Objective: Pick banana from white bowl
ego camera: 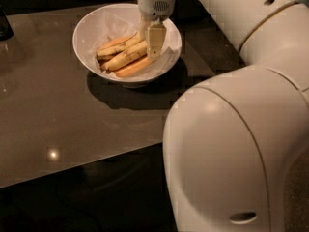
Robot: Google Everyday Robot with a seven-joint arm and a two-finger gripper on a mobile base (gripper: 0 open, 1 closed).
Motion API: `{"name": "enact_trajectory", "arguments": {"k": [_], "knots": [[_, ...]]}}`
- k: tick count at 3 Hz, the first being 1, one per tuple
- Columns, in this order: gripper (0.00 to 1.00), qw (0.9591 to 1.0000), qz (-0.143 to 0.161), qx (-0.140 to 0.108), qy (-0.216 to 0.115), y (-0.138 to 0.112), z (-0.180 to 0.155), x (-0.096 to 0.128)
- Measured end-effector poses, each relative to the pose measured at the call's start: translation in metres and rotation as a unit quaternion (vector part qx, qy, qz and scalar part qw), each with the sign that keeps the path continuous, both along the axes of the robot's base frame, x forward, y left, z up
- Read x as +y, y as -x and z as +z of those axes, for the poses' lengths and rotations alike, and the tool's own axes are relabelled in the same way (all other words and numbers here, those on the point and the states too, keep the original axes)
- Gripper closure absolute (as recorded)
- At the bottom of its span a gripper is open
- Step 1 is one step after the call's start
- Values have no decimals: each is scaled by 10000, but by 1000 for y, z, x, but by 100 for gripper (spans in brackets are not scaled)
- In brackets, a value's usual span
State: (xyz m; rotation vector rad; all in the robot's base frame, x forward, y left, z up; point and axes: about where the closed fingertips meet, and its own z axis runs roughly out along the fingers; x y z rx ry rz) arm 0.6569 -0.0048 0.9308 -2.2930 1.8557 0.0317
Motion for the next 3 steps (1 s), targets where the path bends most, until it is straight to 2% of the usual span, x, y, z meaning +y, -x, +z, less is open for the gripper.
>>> {"name": "enact_trajectory", "arguments": {"k": [3], "knots": [[35,9999,-9,141,34,-1,-10,-7]]}}
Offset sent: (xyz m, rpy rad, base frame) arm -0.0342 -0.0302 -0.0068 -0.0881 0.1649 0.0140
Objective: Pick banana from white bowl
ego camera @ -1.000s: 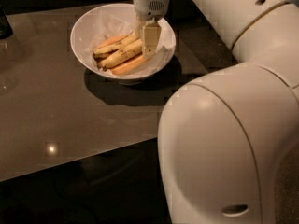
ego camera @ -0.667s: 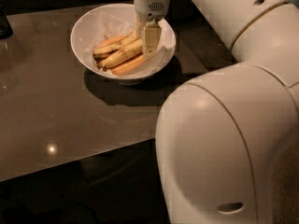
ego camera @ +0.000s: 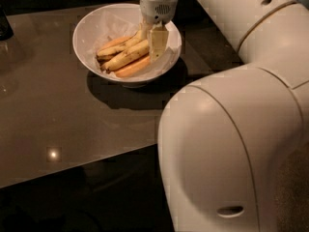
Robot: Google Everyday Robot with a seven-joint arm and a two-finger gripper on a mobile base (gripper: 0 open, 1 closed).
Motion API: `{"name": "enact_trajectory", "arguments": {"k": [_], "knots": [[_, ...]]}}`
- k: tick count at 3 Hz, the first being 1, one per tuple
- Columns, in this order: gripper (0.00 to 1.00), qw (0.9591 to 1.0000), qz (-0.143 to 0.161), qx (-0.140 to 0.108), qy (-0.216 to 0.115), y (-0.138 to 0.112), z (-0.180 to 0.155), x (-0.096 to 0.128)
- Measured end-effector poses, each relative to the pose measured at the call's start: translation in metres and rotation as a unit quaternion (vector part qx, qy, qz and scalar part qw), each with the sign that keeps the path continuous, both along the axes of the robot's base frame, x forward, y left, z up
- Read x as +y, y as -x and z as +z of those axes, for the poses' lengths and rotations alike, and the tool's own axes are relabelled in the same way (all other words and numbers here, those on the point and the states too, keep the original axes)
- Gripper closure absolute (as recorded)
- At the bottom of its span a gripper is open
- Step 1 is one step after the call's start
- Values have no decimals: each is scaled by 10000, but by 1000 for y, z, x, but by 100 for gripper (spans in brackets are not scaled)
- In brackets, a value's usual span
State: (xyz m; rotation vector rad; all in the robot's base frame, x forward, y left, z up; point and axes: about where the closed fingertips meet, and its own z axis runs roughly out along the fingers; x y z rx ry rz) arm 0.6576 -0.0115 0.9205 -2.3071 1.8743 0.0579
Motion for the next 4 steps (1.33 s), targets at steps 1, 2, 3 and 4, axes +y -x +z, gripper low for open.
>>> {"name": "enact_trajectory", "arguments": {"k": [1,2,3,4], "knots": [[54,9999,-109,32,-93,6,-5,-7],[77,9996,-227,104,-112,17,-9,-18],[100,9991,-331,225,-156,24,-12,-25],[100,9990,-360,107,-224,19,-12,-22]]}}
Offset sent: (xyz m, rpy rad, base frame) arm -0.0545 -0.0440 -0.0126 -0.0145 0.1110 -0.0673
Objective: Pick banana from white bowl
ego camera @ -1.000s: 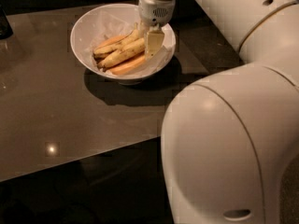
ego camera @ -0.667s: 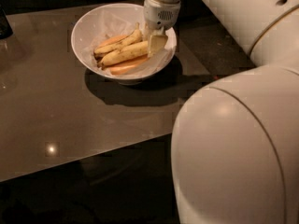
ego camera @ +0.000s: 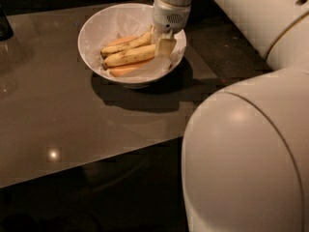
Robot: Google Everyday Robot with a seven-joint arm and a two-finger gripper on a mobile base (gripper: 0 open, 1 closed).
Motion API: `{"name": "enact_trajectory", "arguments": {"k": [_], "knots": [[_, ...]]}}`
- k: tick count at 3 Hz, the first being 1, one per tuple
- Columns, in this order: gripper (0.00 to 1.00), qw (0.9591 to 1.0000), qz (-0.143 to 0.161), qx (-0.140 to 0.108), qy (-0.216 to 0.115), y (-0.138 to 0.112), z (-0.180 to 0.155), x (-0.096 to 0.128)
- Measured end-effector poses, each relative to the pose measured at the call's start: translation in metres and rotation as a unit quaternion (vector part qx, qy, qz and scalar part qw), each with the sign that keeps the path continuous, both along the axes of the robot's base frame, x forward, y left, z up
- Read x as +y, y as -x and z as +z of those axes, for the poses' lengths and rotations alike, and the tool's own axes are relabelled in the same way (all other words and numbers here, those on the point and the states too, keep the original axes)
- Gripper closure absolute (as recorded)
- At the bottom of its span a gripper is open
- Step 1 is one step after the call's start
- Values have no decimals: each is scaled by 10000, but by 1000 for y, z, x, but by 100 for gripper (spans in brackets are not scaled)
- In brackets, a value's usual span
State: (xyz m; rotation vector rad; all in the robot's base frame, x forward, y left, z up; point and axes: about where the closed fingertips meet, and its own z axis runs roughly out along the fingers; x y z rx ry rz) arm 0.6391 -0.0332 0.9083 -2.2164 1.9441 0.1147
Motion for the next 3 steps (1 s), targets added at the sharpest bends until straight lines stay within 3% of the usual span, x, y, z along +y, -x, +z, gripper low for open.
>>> {"name": "enact_trajectory", "arguments": {"k": [3], "knots": [[100,9997,-116,-61,-226,12,14,4]]}}
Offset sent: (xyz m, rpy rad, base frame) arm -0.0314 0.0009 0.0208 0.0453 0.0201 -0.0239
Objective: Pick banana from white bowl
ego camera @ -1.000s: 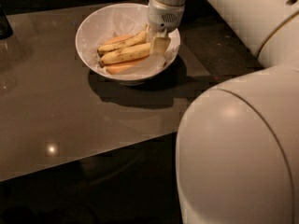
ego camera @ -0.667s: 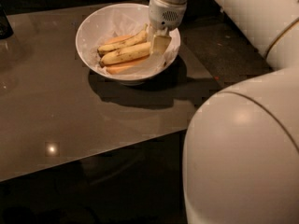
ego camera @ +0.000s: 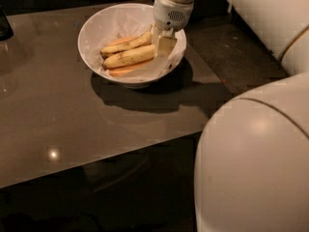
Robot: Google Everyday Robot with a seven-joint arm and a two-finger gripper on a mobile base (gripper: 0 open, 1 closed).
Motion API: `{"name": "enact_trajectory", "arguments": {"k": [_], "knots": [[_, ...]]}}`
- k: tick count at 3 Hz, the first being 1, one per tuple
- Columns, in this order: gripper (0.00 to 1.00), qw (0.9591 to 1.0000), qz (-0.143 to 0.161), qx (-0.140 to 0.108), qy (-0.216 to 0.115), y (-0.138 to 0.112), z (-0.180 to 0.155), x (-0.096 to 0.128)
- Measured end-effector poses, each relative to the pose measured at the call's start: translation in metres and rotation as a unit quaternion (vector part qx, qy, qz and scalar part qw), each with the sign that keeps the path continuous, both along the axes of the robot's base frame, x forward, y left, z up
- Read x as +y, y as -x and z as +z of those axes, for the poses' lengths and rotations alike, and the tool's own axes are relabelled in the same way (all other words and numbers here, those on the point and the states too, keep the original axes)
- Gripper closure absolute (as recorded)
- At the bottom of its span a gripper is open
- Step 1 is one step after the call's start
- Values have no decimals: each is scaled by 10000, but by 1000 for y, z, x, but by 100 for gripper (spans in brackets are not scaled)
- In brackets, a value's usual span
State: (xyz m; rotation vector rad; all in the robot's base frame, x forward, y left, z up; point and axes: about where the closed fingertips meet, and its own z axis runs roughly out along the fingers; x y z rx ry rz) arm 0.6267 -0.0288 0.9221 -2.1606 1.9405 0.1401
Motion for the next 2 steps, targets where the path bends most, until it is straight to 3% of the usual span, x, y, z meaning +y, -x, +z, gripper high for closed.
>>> {"name": "enact_trajectory", "arguments": {"k": [2], "knots": [[100,9990,-12,-274,-339,-1,24,2]]}}
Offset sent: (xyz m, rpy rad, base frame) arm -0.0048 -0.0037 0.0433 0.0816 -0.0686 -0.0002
